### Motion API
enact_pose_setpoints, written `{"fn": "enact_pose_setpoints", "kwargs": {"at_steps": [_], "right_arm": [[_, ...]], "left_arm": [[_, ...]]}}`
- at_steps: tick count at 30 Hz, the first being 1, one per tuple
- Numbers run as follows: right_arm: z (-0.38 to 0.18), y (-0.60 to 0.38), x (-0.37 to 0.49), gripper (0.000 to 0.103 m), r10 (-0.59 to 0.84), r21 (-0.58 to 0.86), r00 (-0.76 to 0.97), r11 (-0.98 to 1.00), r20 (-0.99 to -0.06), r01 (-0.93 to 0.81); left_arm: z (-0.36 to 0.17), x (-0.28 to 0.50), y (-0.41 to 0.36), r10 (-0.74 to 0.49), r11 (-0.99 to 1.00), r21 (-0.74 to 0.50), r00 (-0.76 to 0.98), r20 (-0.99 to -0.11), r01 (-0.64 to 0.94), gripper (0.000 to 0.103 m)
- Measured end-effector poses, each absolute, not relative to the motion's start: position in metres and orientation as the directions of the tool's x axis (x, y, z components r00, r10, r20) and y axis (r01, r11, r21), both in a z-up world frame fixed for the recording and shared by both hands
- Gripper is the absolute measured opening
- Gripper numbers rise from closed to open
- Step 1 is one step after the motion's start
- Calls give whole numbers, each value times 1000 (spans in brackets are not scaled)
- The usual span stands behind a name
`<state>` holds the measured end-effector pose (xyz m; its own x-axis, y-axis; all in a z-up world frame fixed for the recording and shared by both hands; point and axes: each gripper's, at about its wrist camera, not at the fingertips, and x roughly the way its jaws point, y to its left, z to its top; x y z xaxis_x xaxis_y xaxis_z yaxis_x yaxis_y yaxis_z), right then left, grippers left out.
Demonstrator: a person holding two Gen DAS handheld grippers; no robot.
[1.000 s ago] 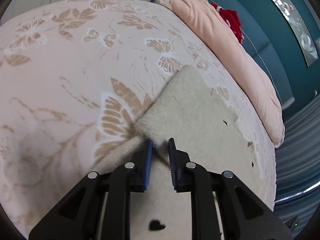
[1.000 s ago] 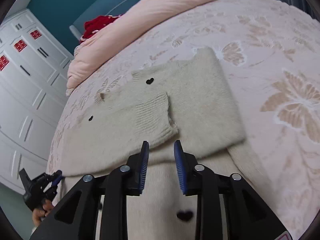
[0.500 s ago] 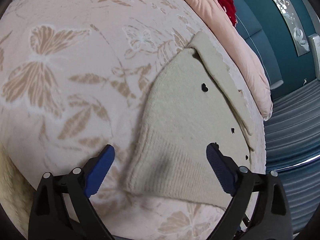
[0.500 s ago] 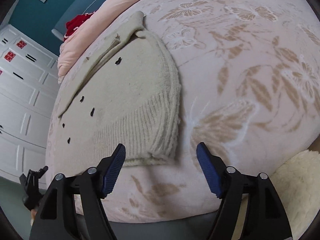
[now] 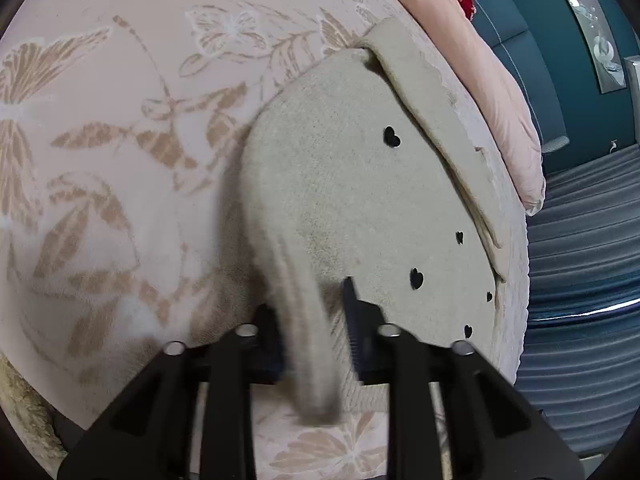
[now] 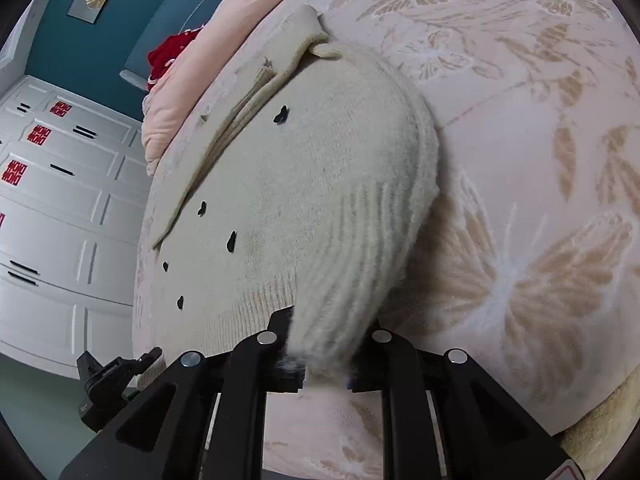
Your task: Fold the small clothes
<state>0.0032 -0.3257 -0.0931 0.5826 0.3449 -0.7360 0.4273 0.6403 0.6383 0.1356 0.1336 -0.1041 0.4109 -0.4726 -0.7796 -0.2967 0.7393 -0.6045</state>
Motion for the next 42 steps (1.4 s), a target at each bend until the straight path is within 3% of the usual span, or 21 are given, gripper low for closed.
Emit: {"fn": "enact_pose_setpoints", "kwargs": {"at_steps": [5,12,16,21,27,32,35,37,38,39,42], "right_arm": [[-58,-322,-6,10,335,639,620,678,-710,365],[-18,-332,-45,9,357,588,569,755,-740,290],[-12,-326,-84,9,443,558,460,817,-769,146],[-25,-302,-139,9,400,399,236,915,-886,-52],[3,-286,-181,9,489,473,131,871,-863,-134],[64,-318,-131,9,525,519,369,846,-767,-124],[72,-362,-66,11,510,600,561,800,-652,-30],[55,-386,-22,21,466,663,660,746,-589,65],[44,-395,-2,26,401,661,703,739,-587,130],[32,-402,12,37,336,654,729,730,-596,199],[7,-410,30,41,219,647,743,676,-633,352]], "left_arm": [[-78,117,147,-477,721,-627,445,-758,-295,6],[-43,69,157,-515,736,-641,433,-740,-219,6],[-44,24,161,-513,772,-604,364,-777,-200,6],[-49,-39,157,-490,840,-526,229,-841,-131,6],[-16,-81,161,-495,855,-514,186,-848,-70,6],[43,-20,157,-535,828,-560,320,-782,17,6],[66,58,130,-495,858,-500,447,-745,116,7],[62,110,109,-483,868,-471,498,-721,160,11],[56,133,102,-462,876,-457,537,-706,152,15],[45,155,95,-438,884,-451,563,-701,127,28],[10,198,90,-324,925,-380,558,-764,17,42]]}}
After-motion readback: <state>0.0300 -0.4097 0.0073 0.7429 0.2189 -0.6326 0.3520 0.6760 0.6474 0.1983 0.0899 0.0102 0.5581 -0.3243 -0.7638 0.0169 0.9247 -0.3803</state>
